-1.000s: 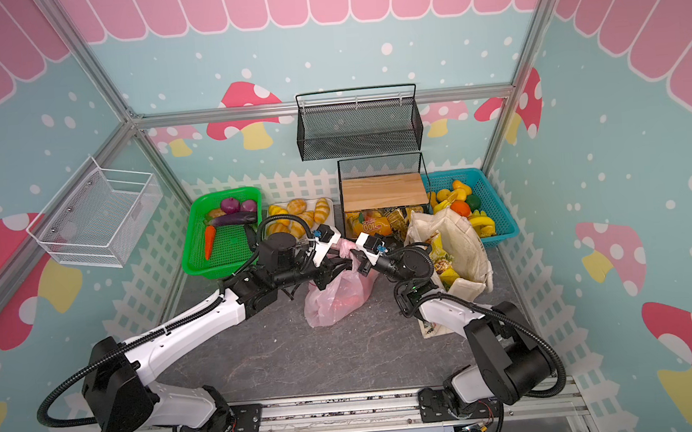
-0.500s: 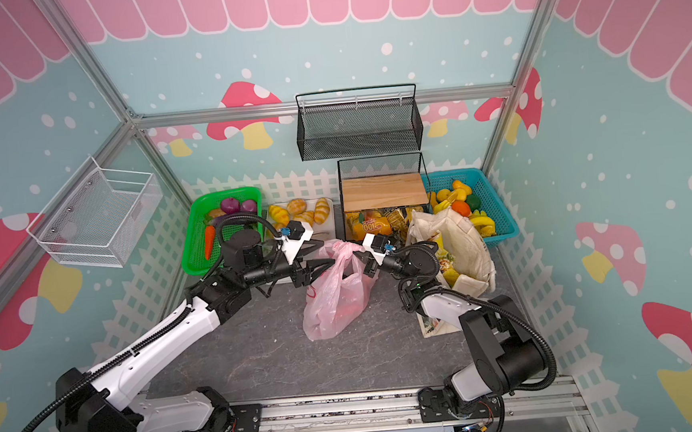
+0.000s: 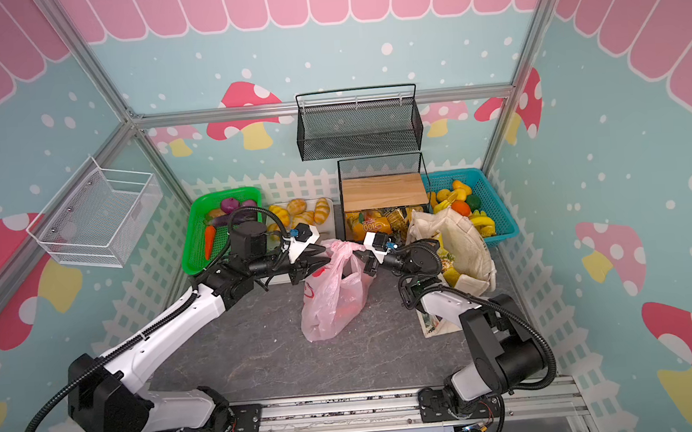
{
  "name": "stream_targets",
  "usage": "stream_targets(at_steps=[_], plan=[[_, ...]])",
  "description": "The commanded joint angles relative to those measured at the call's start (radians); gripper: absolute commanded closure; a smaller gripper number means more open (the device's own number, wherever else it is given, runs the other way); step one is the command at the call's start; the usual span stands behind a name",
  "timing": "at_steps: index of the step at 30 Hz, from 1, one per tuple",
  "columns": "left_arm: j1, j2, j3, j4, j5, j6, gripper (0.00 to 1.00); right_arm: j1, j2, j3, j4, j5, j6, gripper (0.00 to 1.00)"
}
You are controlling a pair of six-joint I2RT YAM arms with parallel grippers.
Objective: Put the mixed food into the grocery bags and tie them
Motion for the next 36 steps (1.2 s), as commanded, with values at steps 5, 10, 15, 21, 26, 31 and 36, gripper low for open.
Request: stream_targets(at_steps=[5, 10, 15, 21, 26, 31, 36], plan=[[0.002, 0.062, 0.091, -0.063, 0.002, 0.124, 0.65, -0.006, 0.009, 0.032, 0.062, -0.031, 0.023, 1.0], [0.001, 0.091, 0.129, -0.071, 0.0, 0.161, 0.63, -0.006, 0.01, 0.032, 0.06, -0.032, 0.025, 1.0], [-0.021, 0.085, 0.118, -0.064, 0.037, 0.239, 0.57, -0.006, 0.01, 0.037, 0.059, -0.034, 0.03, 1.0], [-0.03, 0.08, 0.112, -0.025, 0.02, 0.256, 0.54, -0.004, 0.008, 0.041, 0.057, -0.038, 0.032, 1.0], [-0.035, 0.064, 0.099, 0.009, 0.026, 0.253, 0.55, -0.005, 0.008, 0.038, 0.052, -0.036, 0.027, 1.0], [-0.036, 0.05, 0.088, 0.019, 0.035, 0.262, 0.61, -0.004, 0.008, 0.038, 0.046, -0.035, 0.024, 1.0], [-0.037, 0.05, 0.087, 0.018, 0.036, 0.266, 0.7, -0.004, 0.008, 0.035, 0.042, -0.033, 0.019, 1.0]])
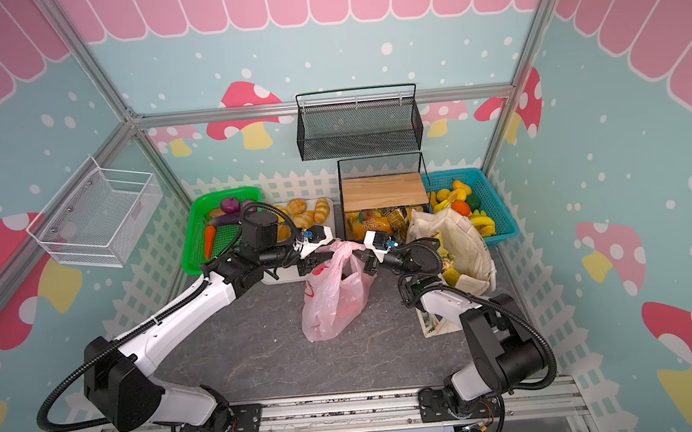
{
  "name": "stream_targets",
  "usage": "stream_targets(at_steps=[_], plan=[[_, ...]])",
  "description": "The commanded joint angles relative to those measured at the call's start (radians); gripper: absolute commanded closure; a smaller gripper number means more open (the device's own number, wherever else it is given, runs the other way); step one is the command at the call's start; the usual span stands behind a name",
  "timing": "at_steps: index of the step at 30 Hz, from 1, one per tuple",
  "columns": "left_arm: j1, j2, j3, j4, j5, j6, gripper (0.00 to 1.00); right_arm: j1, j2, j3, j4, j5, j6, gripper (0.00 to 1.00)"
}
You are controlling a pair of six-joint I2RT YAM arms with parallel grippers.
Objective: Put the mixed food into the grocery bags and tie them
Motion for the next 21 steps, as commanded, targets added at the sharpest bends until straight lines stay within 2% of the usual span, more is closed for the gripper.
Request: stream_targets(at_steps=[1, 3, 8, 13, 21], plan=[[-0.004, -0.032, -0.014, 0.009, 0.025, 0.03, 0.73, -0.004, 0.008, 0.021, 0.036, -0.006, -0.009, 1.0], [-0.005, -0.034, -0.018, 0.007, 0.019, 0.03, 0.78, -0.004, 0.006, 0.02, 0.029, 0.0, -0.014, 1.0], [-0.005, -0.043, -0.033, 0.002, -0.013, 0.033, 0.98, -0.004, 0.004, 0.022, 0.009, 0.02, -0.032, 1.0], [-0.005, -0.04, -0.044, -0.002, -0.045, 0.027, 1.0, -0.004, -0.021, 0.009, -0.063, 0.087, -0.095, 0.99], [-0.004, -0.005, -0.046, -0.002, -0.055, -0.022, 1.0, -0.006, -0.157, -0.045, -0.331, 0.255, -0.263, 0.65]])
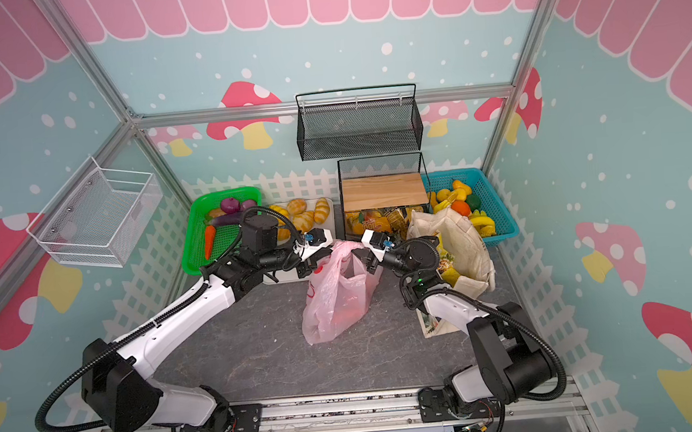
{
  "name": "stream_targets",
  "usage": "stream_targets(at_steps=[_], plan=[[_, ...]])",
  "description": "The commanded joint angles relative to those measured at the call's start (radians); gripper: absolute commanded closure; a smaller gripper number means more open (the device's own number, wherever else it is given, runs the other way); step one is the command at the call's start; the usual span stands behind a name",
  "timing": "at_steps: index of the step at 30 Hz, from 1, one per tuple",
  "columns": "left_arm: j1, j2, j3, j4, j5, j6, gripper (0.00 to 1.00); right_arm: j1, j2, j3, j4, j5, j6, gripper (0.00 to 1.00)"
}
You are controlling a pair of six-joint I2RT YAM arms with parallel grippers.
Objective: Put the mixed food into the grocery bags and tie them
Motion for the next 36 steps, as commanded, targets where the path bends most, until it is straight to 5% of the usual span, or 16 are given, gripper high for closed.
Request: stream_targets(at_steps=[1, 10, 21, 28, 36], plan=[[-0.002, 0.015, -0.013, -0.001, -0.002, -0.031, 1.0, -0.006, -0.082, -0.036, -0.128, 0.113, -0.102, 0.62], [-0.001, 0.039, -0.024, 0.04, 0.022, -0.082, 1.0, -0.006, -0.303, -0.11, -0.381, 0.258, -0.099, 0.43], [-0.003, 0.04, -0.024, 0.073, 0.039, -0.121, 1.0, -0.003, -0.61, -0.13, -0.788, 0.388, 0.069, 0.49], [-0.002, 0.036, -0.023, 0.071, 0.033, -0.123, 1.0, 0.011, -0.551, -0.15, -0.759, 0.261, 0.132, 0.56], [-0.004, 0.036, -0.024, 0.071, 0.027, -0.121, 1.0, 0.019, -0.448, -0.161, -0.609, 0.246, 0.17, 0.6]])
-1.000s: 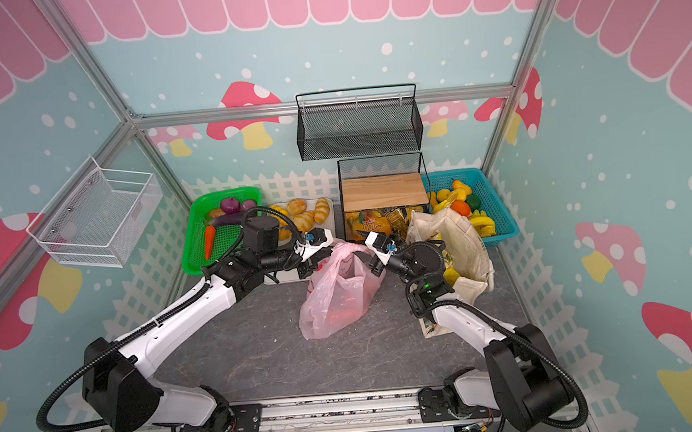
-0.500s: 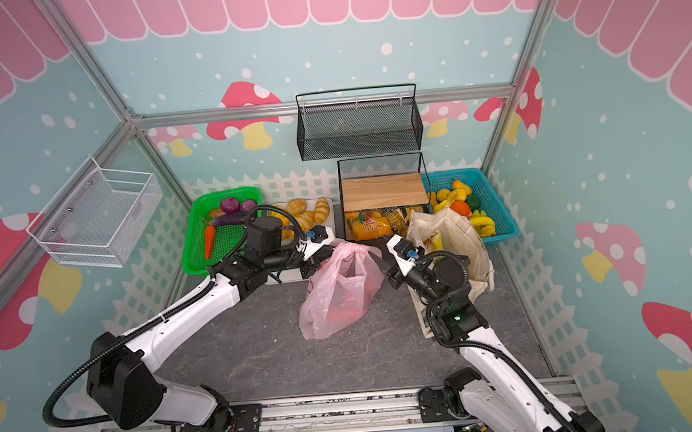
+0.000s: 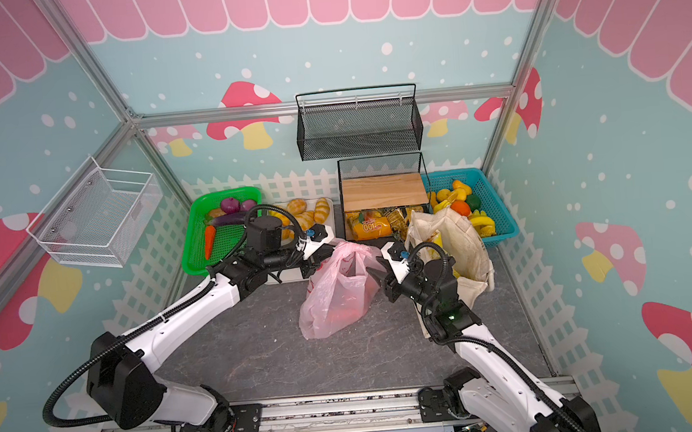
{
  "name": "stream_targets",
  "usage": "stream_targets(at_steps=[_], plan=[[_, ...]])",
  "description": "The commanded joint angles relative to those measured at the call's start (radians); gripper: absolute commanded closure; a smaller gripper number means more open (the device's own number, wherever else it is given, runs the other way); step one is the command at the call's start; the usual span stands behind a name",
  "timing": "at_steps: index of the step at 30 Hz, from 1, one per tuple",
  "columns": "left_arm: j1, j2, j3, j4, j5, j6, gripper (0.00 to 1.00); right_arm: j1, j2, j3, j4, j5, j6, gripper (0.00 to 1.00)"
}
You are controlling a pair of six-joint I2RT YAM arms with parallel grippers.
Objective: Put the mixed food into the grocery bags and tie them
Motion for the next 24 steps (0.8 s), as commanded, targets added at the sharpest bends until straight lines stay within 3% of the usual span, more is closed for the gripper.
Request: stream_targets(at_steps=[1, 24], plan=[[-0.001, 0.002, -0.006, 0.017, 0.01, 0.004, 1.0, 0.006, 0.023, -0.005, 0.104, -0.034, 0.029, 0.61], [-0.008, -0.005, -0.006, 0.007, 0.009, 0.014, 1.0, 0.006, 0.056, 0.065, 0.111, -0.006, -0.066, 0.62]])
